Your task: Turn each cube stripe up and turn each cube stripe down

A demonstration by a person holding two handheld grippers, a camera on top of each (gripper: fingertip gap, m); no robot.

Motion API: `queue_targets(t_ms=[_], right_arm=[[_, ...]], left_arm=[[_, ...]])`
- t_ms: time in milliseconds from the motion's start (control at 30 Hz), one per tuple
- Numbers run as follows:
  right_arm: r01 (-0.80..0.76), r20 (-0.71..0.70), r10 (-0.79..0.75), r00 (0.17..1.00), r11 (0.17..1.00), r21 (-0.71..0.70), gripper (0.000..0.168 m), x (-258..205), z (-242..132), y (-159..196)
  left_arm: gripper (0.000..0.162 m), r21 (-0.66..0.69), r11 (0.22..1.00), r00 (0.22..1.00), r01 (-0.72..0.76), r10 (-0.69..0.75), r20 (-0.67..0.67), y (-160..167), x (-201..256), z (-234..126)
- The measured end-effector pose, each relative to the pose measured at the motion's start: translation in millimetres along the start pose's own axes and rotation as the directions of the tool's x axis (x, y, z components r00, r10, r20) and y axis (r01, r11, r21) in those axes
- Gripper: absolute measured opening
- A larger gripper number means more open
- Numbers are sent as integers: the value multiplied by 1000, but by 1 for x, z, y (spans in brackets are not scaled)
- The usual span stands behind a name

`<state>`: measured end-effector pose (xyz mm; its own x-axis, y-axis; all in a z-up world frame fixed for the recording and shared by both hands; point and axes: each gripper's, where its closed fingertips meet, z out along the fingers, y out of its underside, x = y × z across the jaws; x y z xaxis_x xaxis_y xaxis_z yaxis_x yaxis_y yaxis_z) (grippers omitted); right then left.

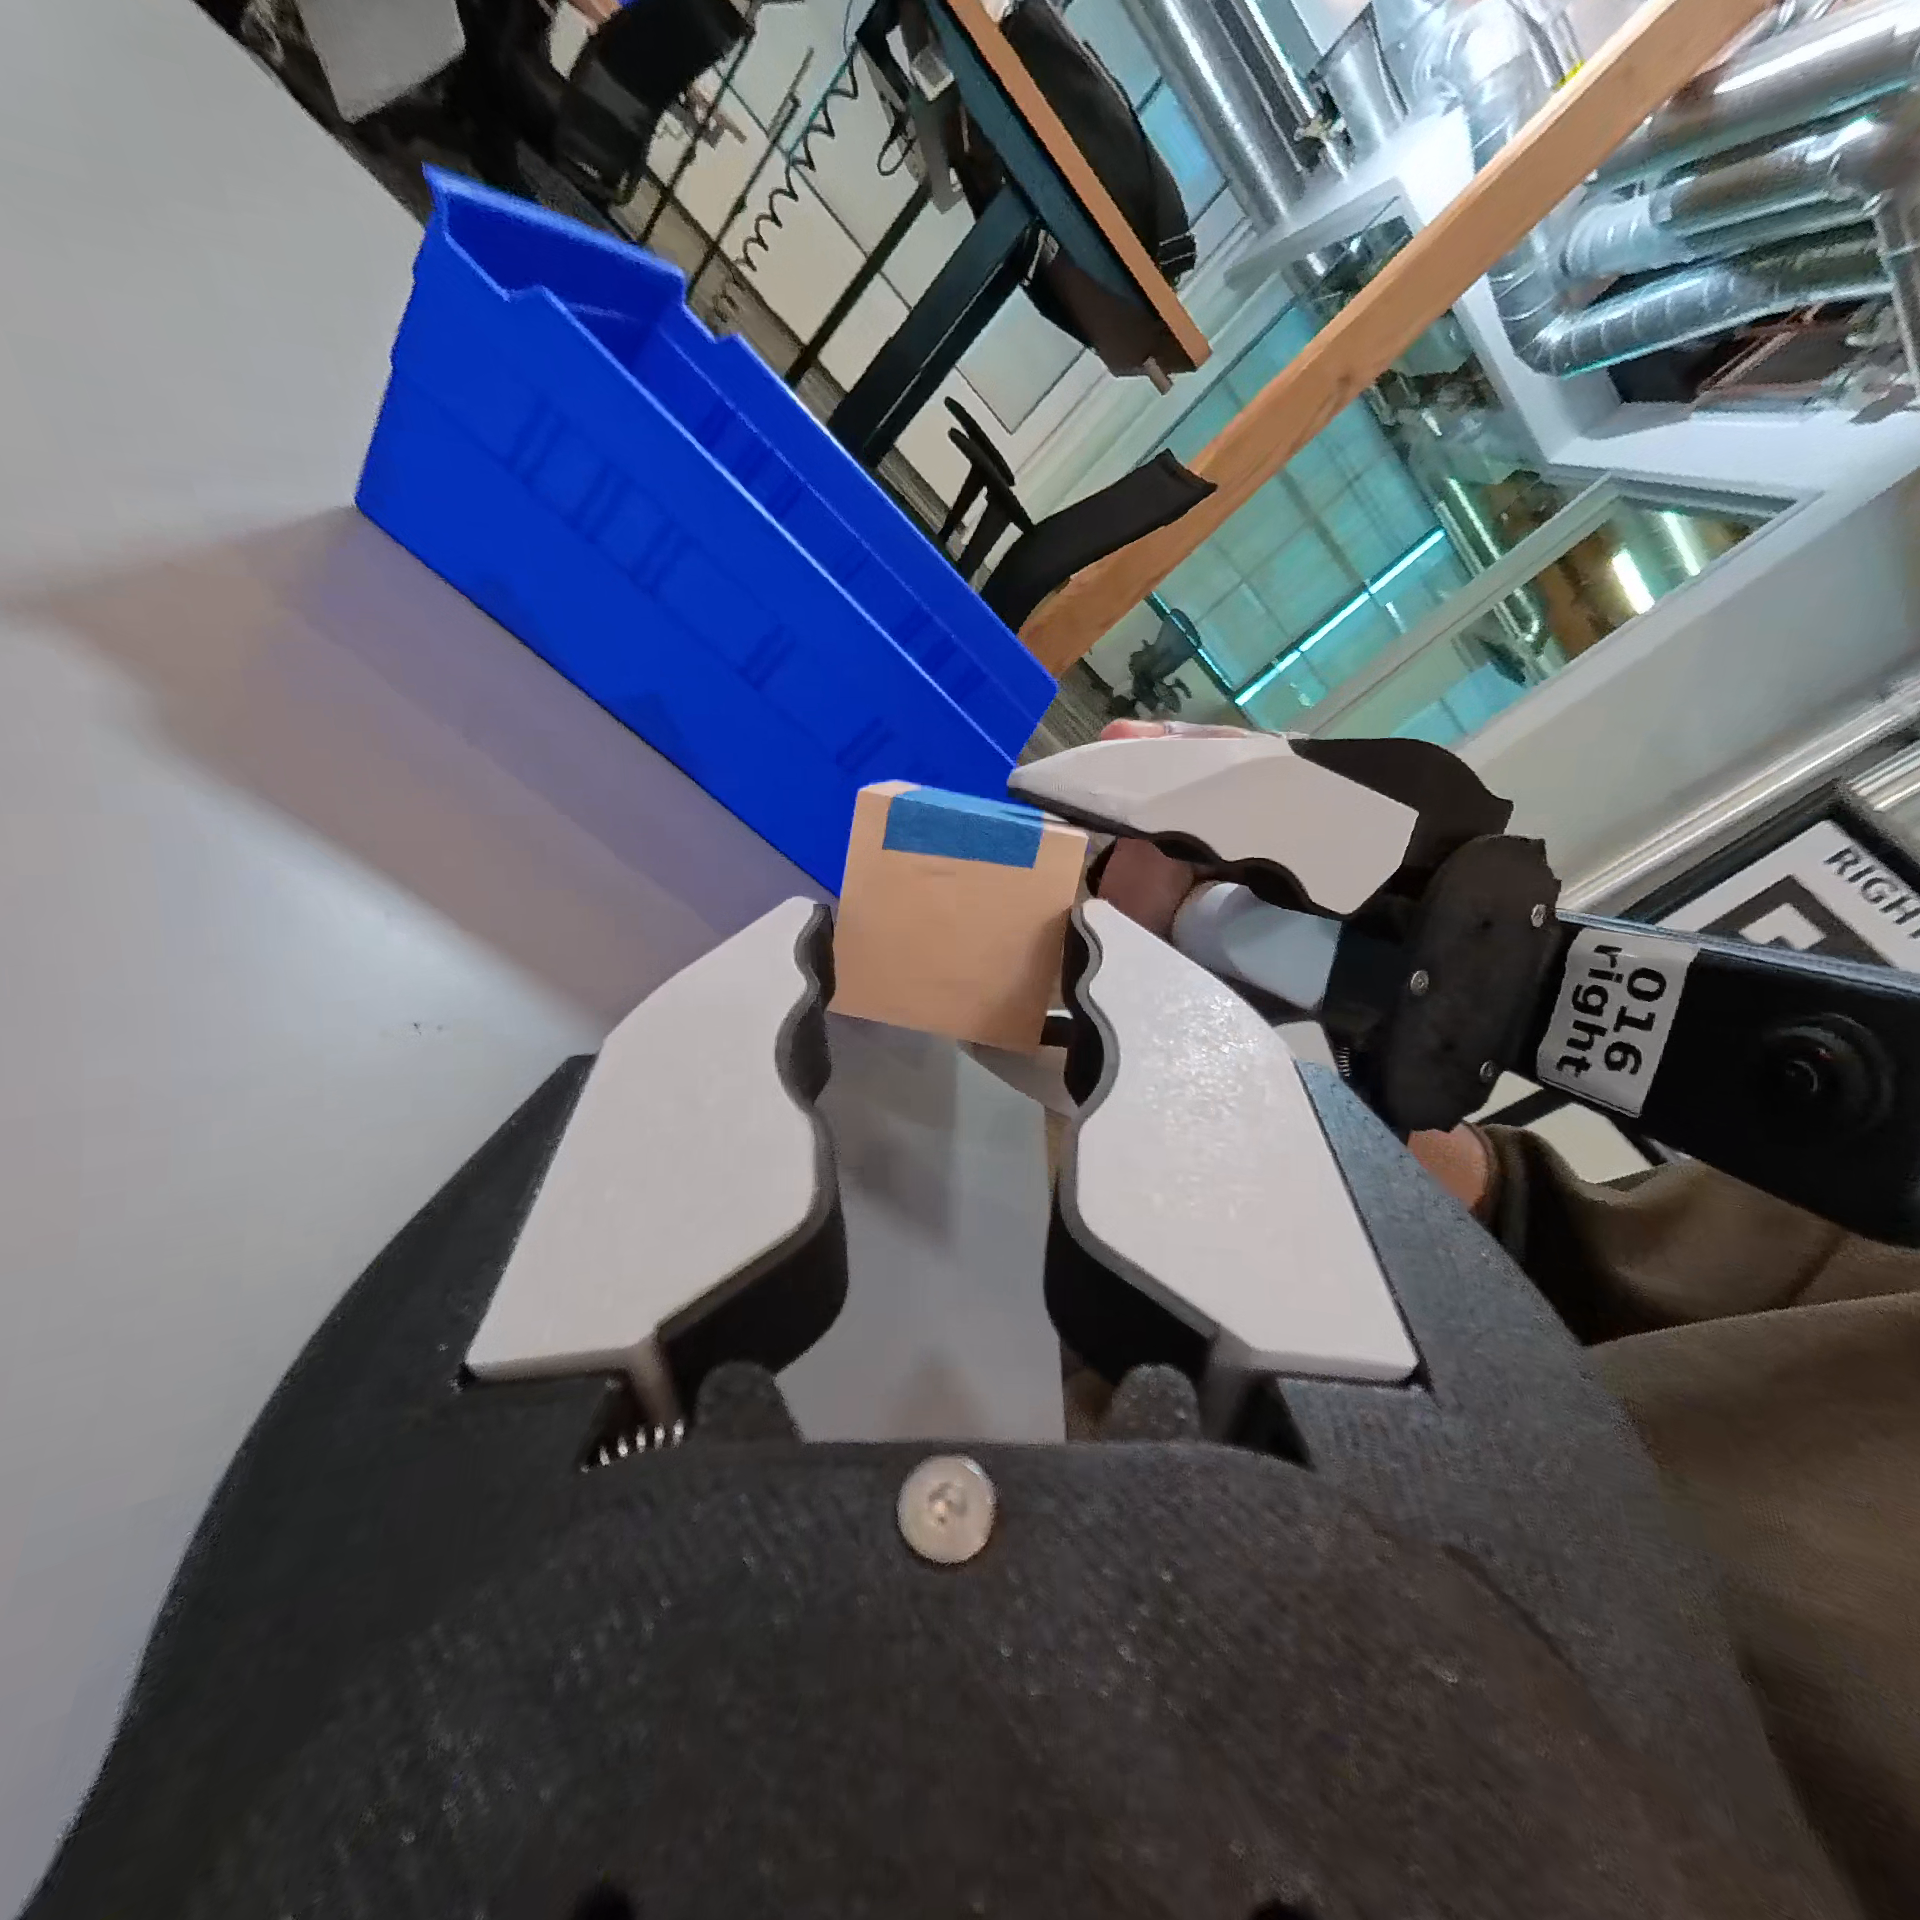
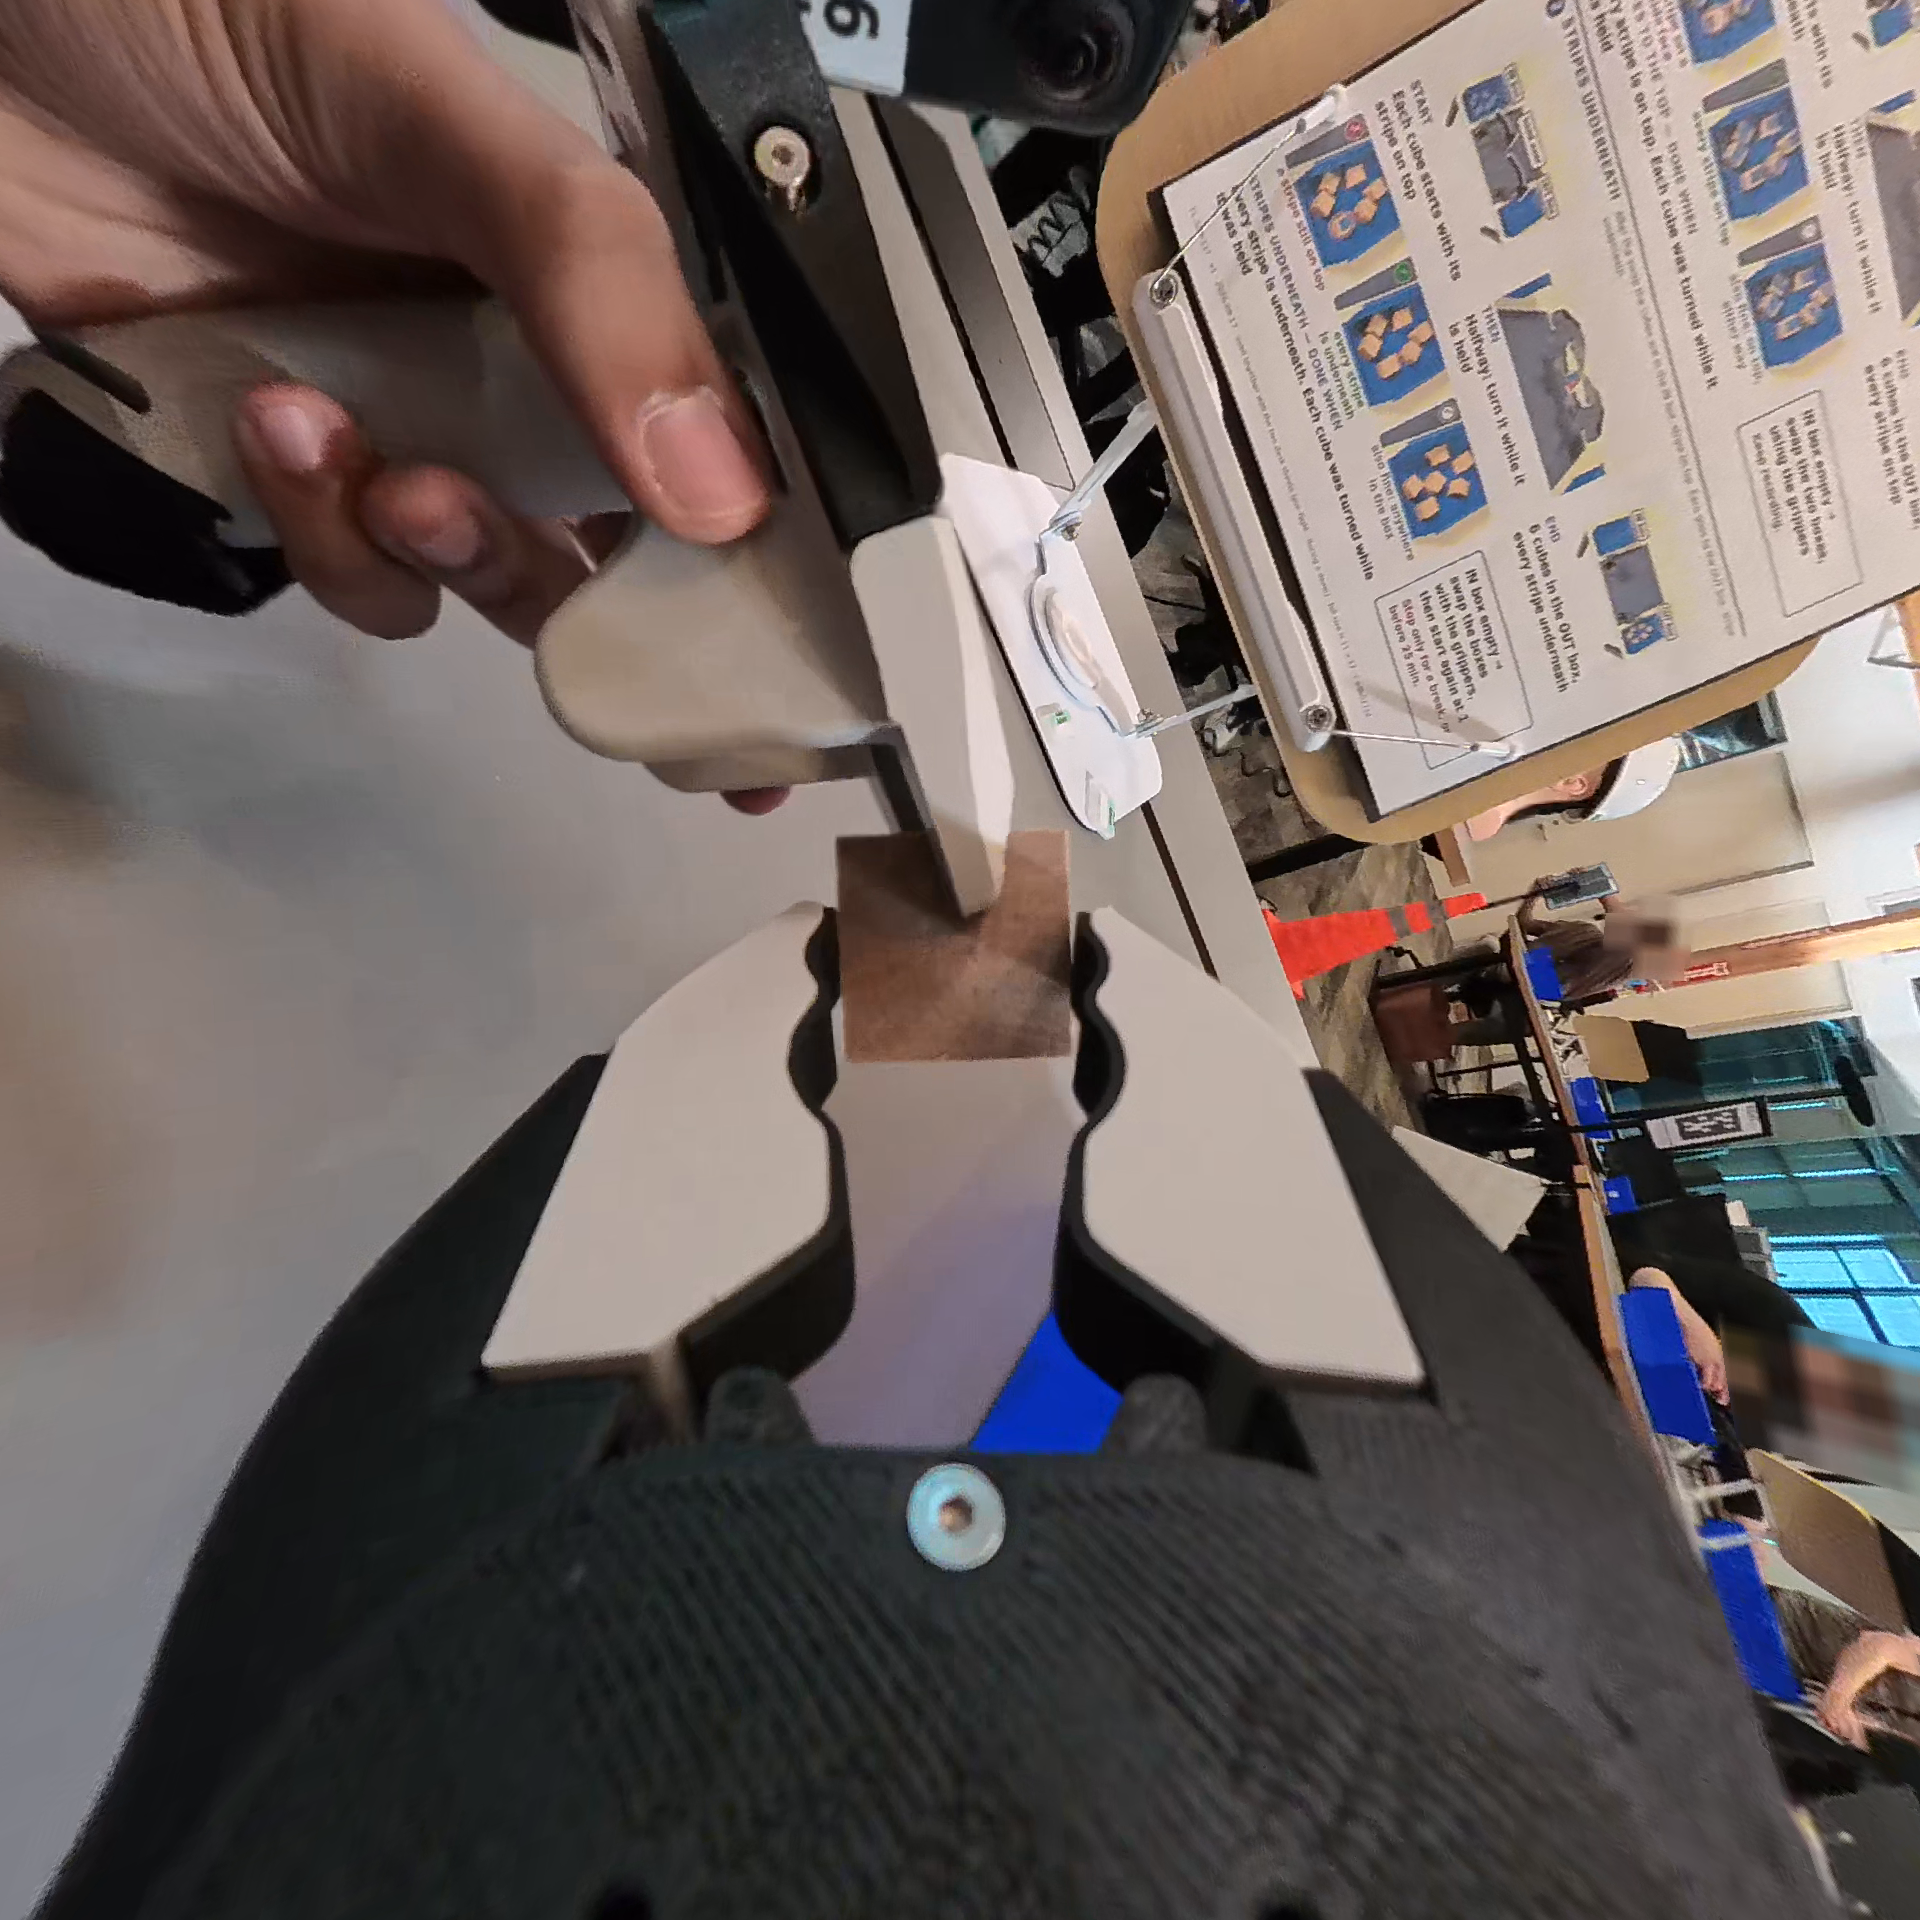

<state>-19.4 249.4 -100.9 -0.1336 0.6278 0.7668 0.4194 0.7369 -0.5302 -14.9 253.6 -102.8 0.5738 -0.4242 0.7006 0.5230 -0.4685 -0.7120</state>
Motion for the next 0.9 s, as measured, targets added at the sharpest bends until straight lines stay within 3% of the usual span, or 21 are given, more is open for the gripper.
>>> queue_targets(t_ms=[133, 267, 367, 433, 567, 667, 800, 900], right_arm=[[-96, 10, 96, 995, 995, 41, 53, 5, -3, 2], [-418, 100, 412, 906, 907, 47, 58, 21, -5, 18], [-711, 205, 690, 694, 702, 39, 63, 35, -8, 23], [-828, 282, 791, 543, 560, 20, 62, 38, -10, 20], [-910, 362, 851, 380, 415, -21, 67, 32, -9, 10], [-937, 431, 855, 289, 346, -59, 69, 27, -11, -1], [-932, 454, 855, 250, 340, -126, 63, 18, -9, 1], [-928, 481, 842, 245, 348, -137, 42, 14, -9, 0]], left_arm=[[41, 68, 990, 991, -120, 116, 62, -16, -3, -9], [41, 94, 931, 926, -353, 333, 175, -32, -5, -23], [41, 23, 764, 727, -644, 603, 327, -40, -1, -30], [41, -52, 638, 573, -768, 721, 390, -39, 4, -29], [41, -104, 550, 470, -829, 785, 405, -30, 12, -19], [41, -192, 443, 342, -876, 850, 400, -22, 11, -14], [41, -232, 381, 277, -895, 882, 382, -14, 11, -8], [41, -257, 339, 233, -905, 901, 366, -9, 11, -5]])
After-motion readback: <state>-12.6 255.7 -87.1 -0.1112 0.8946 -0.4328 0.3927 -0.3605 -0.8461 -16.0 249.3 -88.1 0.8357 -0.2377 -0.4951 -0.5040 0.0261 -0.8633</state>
